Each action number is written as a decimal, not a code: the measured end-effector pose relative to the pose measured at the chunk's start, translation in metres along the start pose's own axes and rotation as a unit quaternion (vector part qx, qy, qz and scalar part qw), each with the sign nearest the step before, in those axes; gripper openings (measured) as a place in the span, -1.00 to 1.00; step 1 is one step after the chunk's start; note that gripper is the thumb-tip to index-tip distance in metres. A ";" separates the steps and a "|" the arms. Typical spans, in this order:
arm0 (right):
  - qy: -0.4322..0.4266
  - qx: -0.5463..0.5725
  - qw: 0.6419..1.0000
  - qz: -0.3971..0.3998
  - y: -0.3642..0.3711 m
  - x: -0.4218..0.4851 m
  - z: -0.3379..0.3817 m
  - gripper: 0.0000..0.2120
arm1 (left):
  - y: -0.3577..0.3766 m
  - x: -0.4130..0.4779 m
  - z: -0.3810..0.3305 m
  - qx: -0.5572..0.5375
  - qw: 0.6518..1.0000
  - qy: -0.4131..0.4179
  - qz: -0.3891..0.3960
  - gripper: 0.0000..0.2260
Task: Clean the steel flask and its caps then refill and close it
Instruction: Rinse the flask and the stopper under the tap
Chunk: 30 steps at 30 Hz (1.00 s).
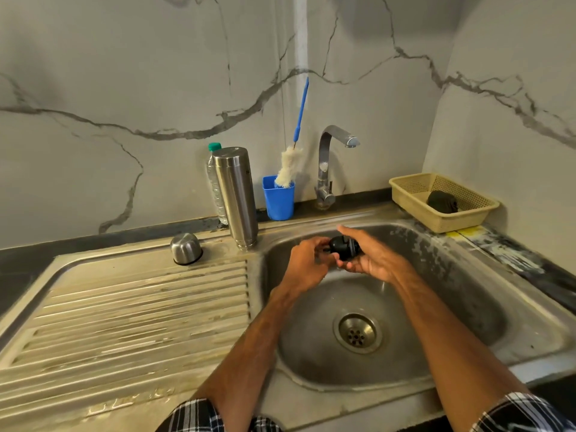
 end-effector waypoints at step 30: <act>-0.123 -0.243 0.943 -0.189 -0.008 0.007 0.003 -0.58 | 0.002 -0.001 0.028 -0.002 0.997 -0.076 -0.012 -0.42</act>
Point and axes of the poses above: each hand's wrist, its own x-axis towards the middle knuckle, its own y-axis out of the palm, z = x × y, the point moved 7 cm from there along x, towards the middle knuckle, and after that the axes turned 5 degrees about x, right-handed, at the moved point
